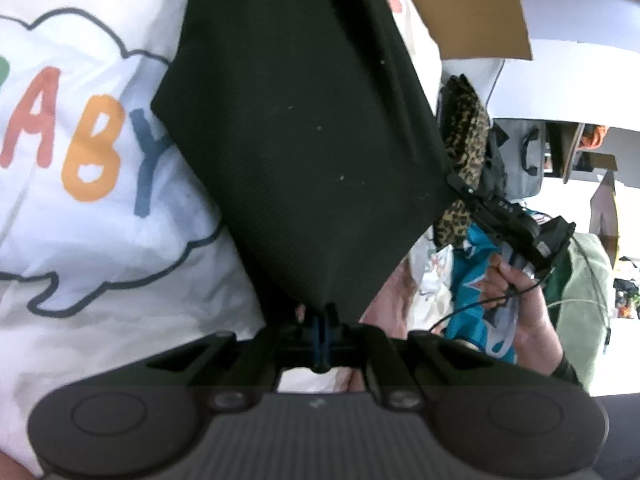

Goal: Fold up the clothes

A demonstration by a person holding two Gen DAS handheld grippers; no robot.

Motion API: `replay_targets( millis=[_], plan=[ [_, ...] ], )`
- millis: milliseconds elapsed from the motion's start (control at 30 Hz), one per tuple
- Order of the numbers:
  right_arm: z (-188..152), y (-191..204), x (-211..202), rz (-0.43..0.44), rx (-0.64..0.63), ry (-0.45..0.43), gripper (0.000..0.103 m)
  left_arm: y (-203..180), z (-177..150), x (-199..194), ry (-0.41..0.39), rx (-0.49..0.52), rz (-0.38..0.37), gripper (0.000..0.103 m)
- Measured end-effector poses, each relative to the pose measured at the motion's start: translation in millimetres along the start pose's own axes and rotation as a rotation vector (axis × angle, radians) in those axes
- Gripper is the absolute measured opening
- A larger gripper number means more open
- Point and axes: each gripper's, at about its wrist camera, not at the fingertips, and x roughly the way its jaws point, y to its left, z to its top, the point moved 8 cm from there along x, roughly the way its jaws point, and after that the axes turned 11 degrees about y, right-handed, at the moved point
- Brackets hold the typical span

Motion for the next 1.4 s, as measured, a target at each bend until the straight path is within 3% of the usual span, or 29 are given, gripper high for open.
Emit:
replay_targets(
  millis=[500,633,800,867,900,1100,1400],
  plan=[
    [-11,-17,9,-0.048,0.01,0.026,0.005,11,2,21,0.048,0.04,0.103,0.001],
    [-14,-18,15,-0.092,-0.043,0.028,0.004,17,4,34,0.052,0.017,0.122,0.002],
    [-12,-20,13,-0.111,-0.045,0.022,0.016,6,9,30,0.077,0.033,0.145,0.013],
    [-8,-20,6,-0.139,-0.057,-0.006,0.019,-1,11,25,0.08,0.048,0.16,0.027],
    [-6,-20,2,-0.149,-0.058,-0.021,0.02,-5,12,22,0.081,0.055,0.167,0.028],
    [7,-21,-15,-0.112,-0.011,-0.099,0.021,-34,39,-14,0.039,0.077,0.209,0.032],
    [15,-1,-11,-0.012,-0.023,-0.151,0.021,-81,112,-53,-0.087,0.13,0.338,0.034]
  ],
)
